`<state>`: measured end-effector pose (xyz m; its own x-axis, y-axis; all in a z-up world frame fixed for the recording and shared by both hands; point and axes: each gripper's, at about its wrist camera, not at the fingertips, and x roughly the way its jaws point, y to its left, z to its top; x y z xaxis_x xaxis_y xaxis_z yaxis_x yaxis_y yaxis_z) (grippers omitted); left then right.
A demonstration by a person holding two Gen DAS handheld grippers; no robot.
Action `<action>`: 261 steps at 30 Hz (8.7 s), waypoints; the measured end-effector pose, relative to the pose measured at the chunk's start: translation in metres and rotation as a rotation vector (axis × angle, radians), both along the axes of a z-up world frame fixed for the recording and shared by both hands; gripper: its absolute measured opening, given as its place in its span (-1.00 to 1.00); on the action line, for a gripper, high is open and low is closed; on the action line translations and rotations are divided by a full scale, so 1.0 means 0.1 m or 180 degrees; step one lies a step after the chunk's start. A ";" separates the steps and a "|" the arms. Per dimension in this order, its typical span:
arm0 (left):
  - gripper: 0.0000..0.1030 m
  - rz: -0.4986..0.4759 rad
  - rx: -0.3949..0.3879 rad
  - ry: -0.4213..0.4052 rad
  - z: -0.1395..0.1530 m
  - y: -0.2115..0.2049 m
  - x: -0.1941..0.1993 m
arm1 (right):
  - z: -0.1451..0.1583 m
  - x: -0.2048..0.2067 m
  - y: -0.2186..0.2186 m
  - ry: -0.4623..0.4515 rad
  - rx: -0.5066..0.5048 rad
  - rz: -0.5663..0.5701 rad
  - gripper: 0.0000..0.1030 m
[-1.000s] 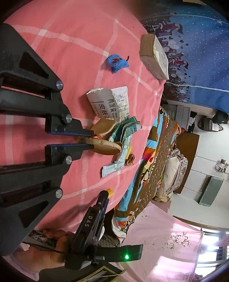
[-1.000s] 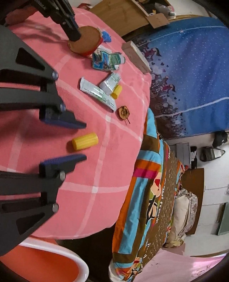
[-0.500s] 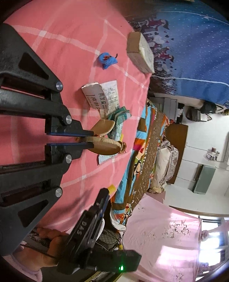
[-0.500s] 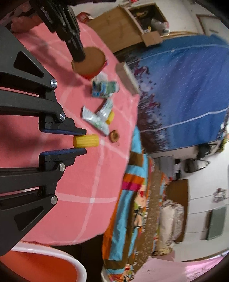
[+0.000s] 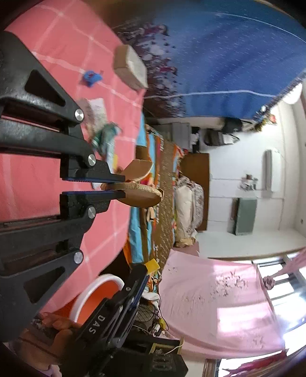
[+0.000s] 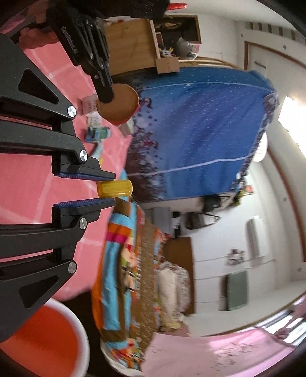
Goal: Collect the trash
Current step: 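Carry the brown scrap in the left tool and yellow cap in the right tool over the basin, then open both tools to drop the scrap and cap into the basin, then move both tools back over the remaining trash on the bed, then grasp the white medicine box with the left tool while the right grasps a toothpaste tube, then carry the medicine box in the left tool and tube in the right tool over the basin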
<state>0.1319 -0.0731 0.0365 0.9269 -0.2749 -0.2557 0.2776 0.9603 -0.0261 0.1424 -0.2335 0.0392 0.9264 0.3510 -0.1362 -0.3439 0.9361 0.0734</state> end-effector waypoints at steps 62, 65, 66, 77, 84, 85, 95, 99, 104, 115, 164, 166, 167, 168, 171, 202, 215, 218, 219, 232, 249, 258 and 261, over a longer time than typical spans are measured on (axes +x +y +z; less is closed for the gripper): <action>-0.48 -0.1486 -0.0168 0.1379 -0.20 -1.95 0.48 | -0.17 -0.38 -1.72 0.0394 0.0897 -0.1638 -0.73; -0.43 -0.1496 -0.0163 0.1372 -0.20 -1.96 0.47 | -0.17 -0.39 -1.72 0.0401 0.0909 -0.1656 -0.73; -0.41 -0.1497 -0.0156 0.1365 -0.19 -1.97 0.47 | -0.17 -0.39 -1.72 0.0399 0.0910 -0.1660 -0.73; -0.20 -0.1419 -0.0220 0.1279 -0.16 -1.90 0.46 | -0.15 -0.43 -1.72 0.0361 0.0898 -0.1730 -0.72; 0.14 -0.1171 -0.0317 0.1024 -0.09 -1.73 0.39 | -0.12 -0.47 -1.69 0.0251 0.0884 -0.1746 -0.29; 0.18 -0.1123 -0.0330 0.0977 -0.07 -1.69 0.39 | -0.10 -0.47 -1.68 0.0230 0.0868 -0.1751 -0.25; 1.00 -0.0396 -0.0596 0.0392 0.13 -1.08 0.32 | 0.06 -0.48 -1.48 -0.0062 0.0791 -0.1757 0.89; 1.00 -0.0174 -0.0657 0.0290 0.16 -0.80 0.31 | 0.11 -0.48 -1.37 -0.0196 0.0791 -0.1697 1.00; 1.00 0.0032 -0.0605 0.0112 0.20 -0.53 0.22 | 0.18 -0.45 -1.16 -0.0342 0.0721 -0.1548 1.00; 1.00 0.0556 -0.0443 -0.0226 0.19 0.16 0.01 | 0.31 -0.24 -0.43 -0.0630 0.0565 -0.1032 1.00; -0.05 0.0626 -0.0303 0.1573 -0.55 0.86 0.89 | -0.47 1.28 1.00 0.1707 -0.0582 0.0199 -0.19; -0.11 0.0638 -0.0328 0.1566 -0.54 0.87 0.87 | -0.48 1.31 0.97 0.1759 -0.0548 0.0193 -0.32; -0.15 0.0637 -0.0340 0.1564 -0.55 0.88 0.87 | -0.48 1.31 0.97 0.1765 -0.0538 0.0200 -0.35; -0.18 0.0636 -0.0348 0.1564 -0.55 0.89 0.87 | -0.48 1.30 0.97 0.1768 -0.0541 0.0208 -0.37; -0.22 0.0621 -0.0372 0.1556 -0.55 0.89 0.85 | -0.48 1.29 1.01 0.1769 -0.0611 0.0252 -0.51; -0.22 0.0248 -0.0065 0.0769 -0.28 0.63 0.44 | -0.33 0.63 0.68 0.1104 -0.0510 0.0353 -0.66; -0.22 0.0160 0.0056 0.0373 -0.14 0.42 0.23 | -0.08 0.22 0.42 0.0278 -0.0121 0.0376 -0.66; -0.22 0.0049 -0.0117 0.0433 -0.10 0.38 0.24 | -0.03 0.16 0.40 0.0136 -0.0163 0.0304 -0.66; -0.22 0.0023 -0.0135 0.0432 -0.08 0.35 0.25 | -0.02 0.14 0.38 0.0104 -0.0157 0.0287 -0.66; -0.22 -0.0325 -0.0047 0.0147 0.22 -0.27 0.25 | 0.22 -0.10 -0.06 -0.0313 0.0015 -0.0116 -0.66; -0.22 -0.0950 0.0080 0.0146 0.27 -1.23 0.14 | 0.20 -0.45 -1.02 -0.0303 0.0340 -0.0829 -0.65; -0.22 -0.1160 0.0015 0.0521 0.22 -1.51 0.24 | 0.18 -0.44 -1.31 -0.0123 0.0537 -0.1049 -0.64; -0.22 -0.1214 0.0022 0.0680 0.18 -1.62 0.28 | 0.14 -0.43 -1.38 -0.0026 0.0582 -0.1115 -0.63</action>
